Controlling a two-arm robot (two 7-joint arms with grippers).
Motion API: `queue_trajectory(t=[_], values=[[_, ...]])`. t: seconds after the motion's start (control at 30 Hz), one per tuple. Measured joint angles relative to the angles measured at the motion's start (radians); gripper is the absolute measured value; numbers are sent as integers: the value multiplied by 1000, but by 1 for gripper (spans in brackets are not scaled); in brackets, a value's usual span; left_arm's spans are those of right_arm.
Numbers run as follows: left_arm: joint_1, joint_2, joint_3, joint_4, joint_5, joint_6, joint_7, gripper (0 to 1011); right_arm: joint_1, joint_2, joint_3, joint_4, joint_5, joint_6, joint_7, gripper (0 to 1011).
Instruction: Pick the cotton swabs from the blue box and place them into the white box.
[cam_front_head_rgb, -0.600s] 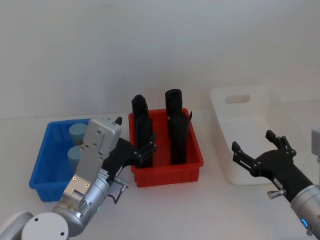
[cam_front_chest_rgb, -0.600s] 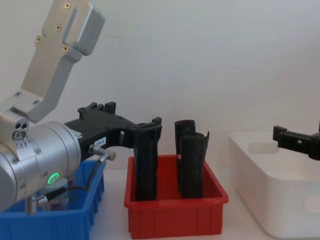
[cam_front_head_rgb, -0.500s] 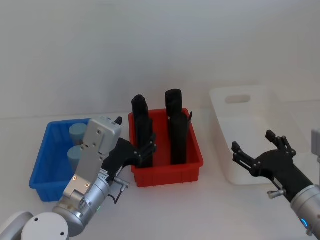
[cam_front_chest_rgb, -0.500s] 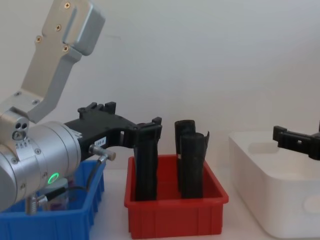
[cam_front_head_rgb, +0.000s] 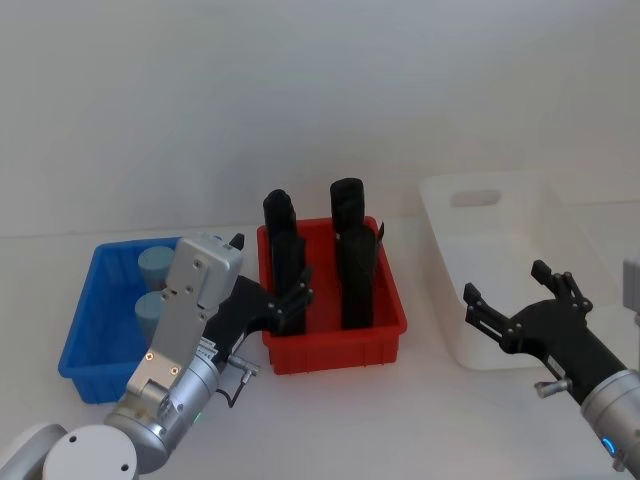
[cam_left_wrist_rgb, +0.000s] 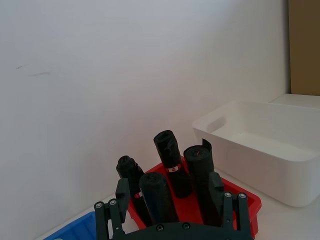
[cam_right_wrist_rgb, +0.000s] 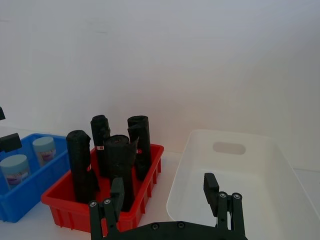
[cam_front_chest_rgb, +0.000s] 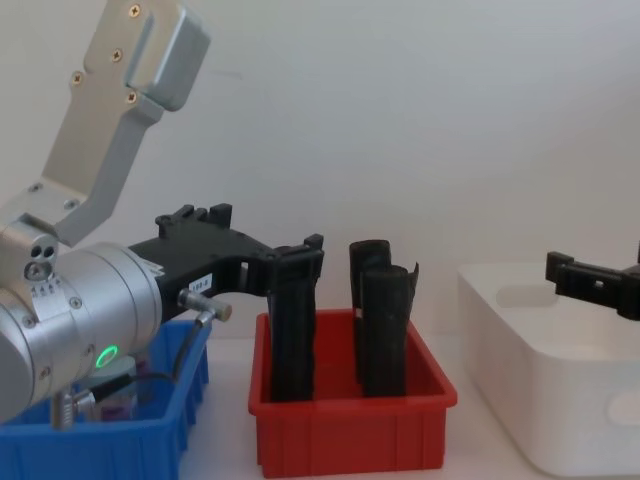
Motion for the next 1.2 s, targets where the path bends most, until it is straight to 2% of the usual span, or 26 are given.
queue_trajectory(t=[1.2], values=[[-2,0,-2,2,-1,0,-2,1004,0,0,0,0,0,0,0,1002]])
